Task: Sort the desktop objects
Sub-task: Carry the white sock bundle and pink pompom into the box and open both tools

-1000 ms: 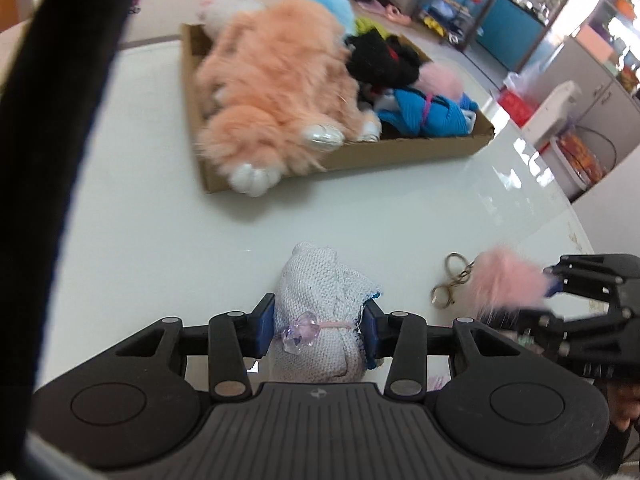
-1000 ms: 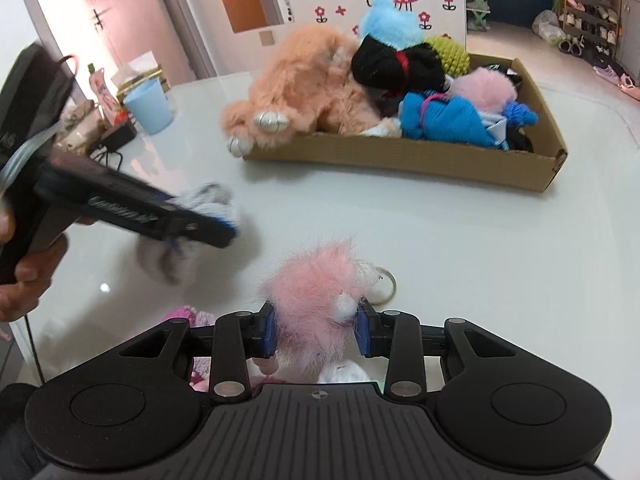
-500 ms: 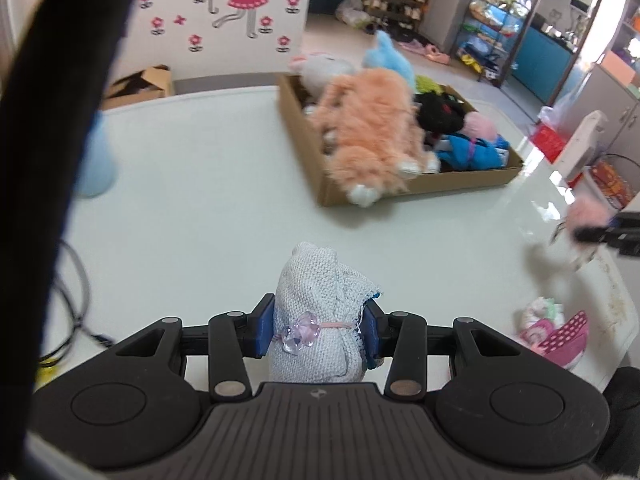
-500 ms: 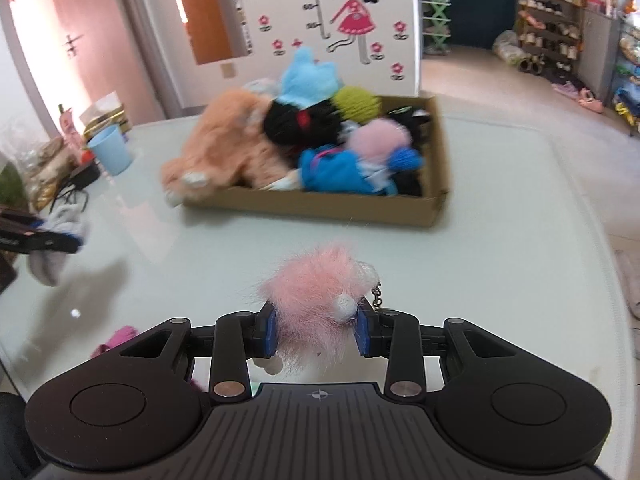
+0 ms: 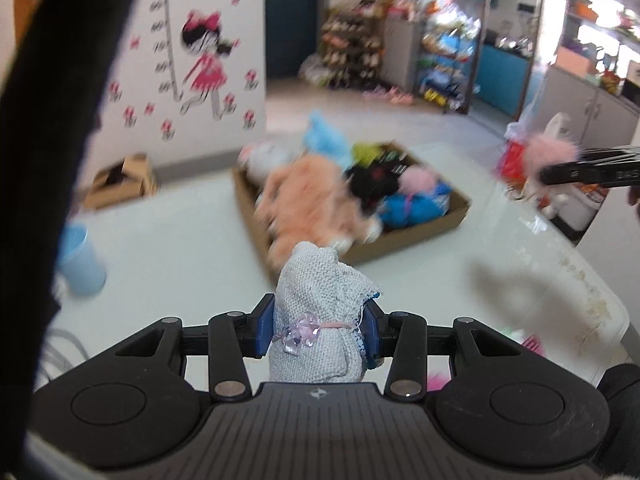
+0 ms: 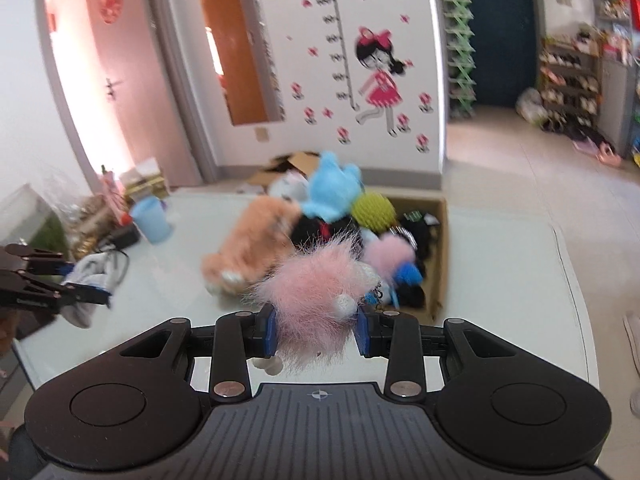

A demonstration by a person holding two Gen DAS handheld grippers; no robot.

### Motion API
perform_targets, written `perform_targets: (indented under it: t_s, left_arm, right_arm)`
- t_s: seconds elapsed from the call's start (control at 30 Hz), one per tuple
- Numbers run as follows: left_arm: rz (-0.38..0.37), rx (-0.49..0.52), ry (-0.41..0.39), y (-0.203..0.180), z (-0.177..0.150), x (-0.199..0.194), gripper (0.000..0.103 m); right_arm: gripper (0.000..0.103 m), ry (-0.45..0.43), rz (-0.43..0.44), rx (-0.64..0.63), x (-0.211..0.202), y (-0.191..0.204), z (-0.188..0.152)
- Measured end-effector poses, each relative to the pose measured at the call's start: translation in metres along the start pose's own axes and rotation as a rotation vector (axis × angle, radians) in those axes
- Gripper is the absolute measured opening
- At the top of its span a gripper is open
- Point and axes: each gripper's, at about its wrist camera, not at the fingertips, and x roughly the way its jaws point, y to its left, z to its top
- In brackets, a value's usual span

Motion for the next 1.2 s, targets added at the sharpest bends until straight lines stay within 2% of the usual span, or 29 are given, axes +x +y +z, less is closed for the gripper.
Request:
perform_targets:
  t_s: [0.1, 0.2, 0.37, 0.57, 0.77, 1.2]
  left_arm:
    - [-0.004, 0.028, -0.056, -0.015, 0.011, -0.004, 0.040]
    - [0.033, 0.059, -0.109, -0.028, 0.022, -0.004, 0.040]
    - [0.051, 0.072, -0.183, -0.039, 0.036, 0.002, 0.040]
    - [0.051, 0.073, -0.231, -0.046, 0.046, 0.016, 0.040]
    - [0.029, 0.076, -0.249, -0.051, 0.049, 0.025, 0.040]
    - [-0.004, 0.044, -0.240, -0.048, 0.060, 0.053, 0.040]
  right_arm:
    - [0.042, -0.020, 0.027, -0.011, -0.003, 0.005, 0.009]
    - [0.042, -0.045, 0.064, -0.007, -0.006, 0.006, 0.017]
    - [0.042, -0.088, 0.111, 0.023, -0.009, -0.001, 0.028]
    - [0.042, -0.122, 0.124, 0.045, -0.004, -0.009, 0.042]
    - [0.042, -0.137, 0.135, 0.054, 0.003, -0.018, 0.055]
    - [0.042, -0.103, 0.132, 0.100, 0.041, -0.049, 0.063]
